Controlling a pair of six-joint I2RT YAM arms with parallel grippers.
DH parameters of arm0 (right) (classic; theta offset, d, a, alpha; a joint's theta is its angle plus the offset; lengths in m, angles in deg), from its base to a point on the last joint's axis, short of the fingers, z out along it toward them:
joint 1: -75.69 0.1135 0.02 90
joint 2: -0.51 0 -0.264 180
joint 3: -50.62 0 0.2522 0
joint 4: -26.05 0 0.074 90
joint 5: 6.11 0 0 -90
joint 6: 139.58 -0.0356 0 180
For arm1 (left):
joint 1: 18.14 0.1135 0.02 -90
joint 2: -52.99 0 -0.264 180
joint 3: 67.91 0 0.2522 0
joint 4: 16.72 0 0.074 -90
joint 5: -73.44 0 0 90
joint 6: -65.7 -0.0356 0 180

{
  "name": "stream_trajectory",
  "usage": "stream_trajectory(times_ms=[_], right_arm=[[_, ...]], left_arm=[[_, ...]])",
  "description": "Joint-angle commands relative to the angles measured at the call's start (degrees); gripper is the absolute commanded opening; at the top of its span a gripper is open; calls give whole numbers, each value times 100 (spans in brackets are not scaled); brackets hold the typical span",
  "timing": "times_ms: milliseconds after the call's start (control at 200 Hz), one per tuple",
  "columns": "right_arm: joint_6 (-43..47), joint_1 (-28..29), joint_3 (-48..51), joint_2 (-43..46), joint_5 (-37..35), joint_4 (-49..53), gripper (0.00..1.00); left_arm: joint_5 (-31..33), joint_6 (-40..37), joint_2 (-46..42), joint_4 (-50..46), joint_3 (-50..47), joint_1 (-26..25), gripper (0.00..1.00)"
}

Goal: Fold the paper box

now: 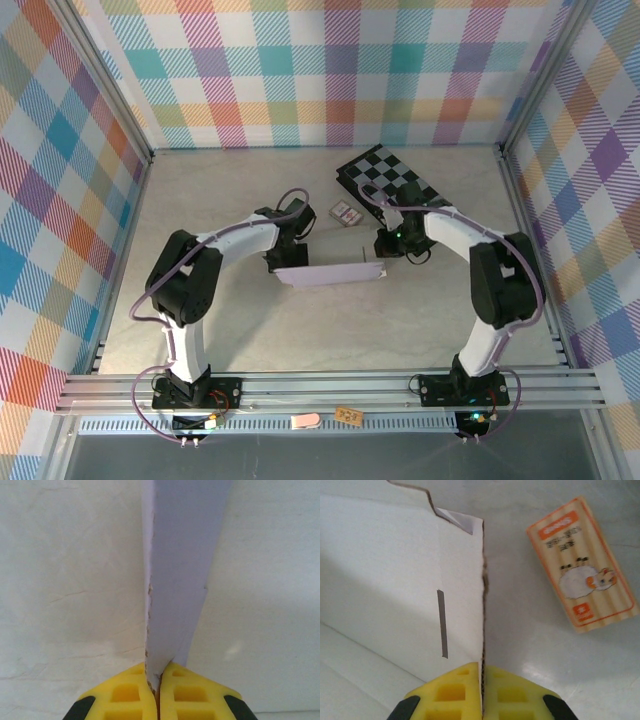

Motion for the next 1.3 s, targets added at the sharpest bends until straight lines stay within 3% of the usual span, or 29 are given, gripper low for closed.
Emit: stream_trajectory(times_ms=[0,295,450,575,785,1120,1295], right_arm=[[-339,412,130,1028,273,-915,0],[-822,1382,441,2343,-1262,-984,0],[-804,1693,246,2647,-1851,-832,0],[-756,1758,86,2716,-2120,-757,0],[-766,1760,-29,2760,-2231,-633,0],[-839,1761,-319,2794,-2145,-374,0],[-757,1760,-434,2770,-2065,-182,0]], left_arm=[[670,-74,-557,-137,-147,-83,0],[1291,-596,-1870,747,-429,49,0],[951,-995,-2230,1192,-482,275,0],[252,-1057,-2311,1427,-502,640,0],[-485,-1342,-2590,1794,-596,857,0],[-571,-1402,-2678,1609,-551,975,0],[-962,-1463,-2679,1908,-610,990,0]])
